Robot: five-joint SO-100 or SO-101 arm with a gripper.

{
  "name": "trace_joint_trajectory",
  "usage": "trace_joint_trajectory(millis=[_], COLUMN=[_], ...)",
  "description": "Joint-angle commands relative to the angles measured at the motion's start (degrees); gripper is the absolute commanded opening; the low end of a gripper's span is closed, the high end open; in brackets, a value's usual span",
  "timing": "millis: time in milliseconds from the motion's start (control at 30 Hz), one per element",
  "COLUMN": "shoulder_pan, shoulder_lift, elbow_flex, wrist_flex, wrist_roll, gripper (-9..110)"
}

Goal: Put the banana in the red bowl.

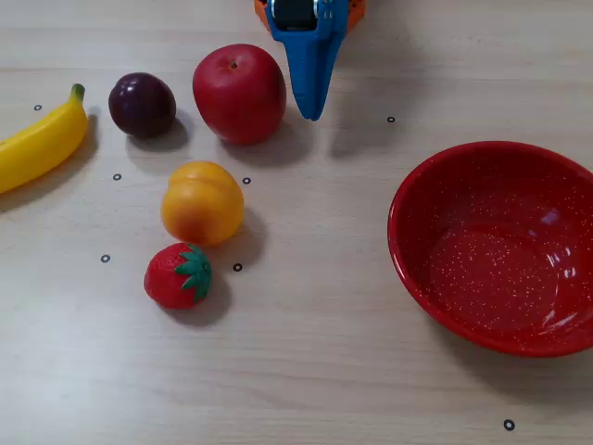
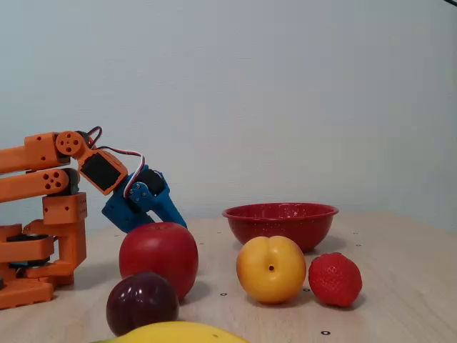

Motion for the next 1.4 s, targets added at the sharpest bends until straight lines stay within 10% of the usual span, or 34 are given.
trace_joint_trajectory(millis=[0, 667, 1367], shoulder_pan=[0.79, 0.18, -9.4], shoulder_lift=[0.62, -2.02, -39.11], elbow_flex=[-2.29, -5.1, -52.38], wrist_flex=[-1.93, -0.88, 11.95], wrist_roll=[2.81, 4.66, 11.43], gripper=[0, 0, 0])
